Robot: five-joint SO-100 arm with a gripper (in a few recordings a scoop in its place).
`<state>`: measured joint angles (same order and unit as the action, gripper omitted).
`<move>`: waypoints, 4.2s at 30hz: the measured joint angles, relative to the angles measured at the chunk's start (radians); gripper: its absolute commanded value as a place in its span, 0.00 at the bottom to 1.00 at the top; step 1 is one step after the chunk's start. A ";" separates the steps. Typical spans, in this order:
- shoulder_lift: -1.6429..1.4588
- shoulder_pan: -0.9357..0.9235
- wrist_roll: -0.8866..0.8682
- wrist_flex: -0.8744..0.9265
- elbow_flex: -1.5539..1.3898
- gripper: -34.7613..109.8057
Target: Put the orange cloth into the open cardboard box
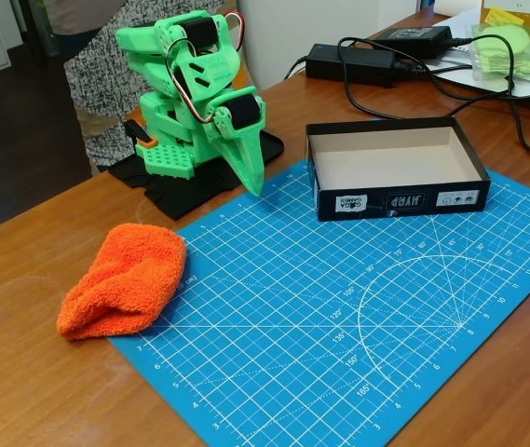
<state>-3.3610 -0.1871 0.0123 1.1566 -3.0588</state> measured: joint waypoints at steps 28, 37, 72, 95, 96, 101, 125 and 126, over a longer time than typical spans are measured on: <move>0.000 -0.015 0.000 0.000 0.000 0.24; 0.000 -0.021 -0.006 0.000 0.000 0.24; 0.874 -0.750 0.772 0.350 1.137 0.40; 1.686 -0.910 1.427 0.299 1.396 0.41; 1.686 -0.887 1.416 0.285 1.396 0.41; 1.686 -0.857 1.408 0.216 1.384 0.41; 1.786 -0.755 1.453 -0.261 1.008 0.31; 1.761 -0.753 1.434 -0.301 0.968 0.24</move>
<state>-1.5999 -0.9403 1.4465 0.8560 -2.0908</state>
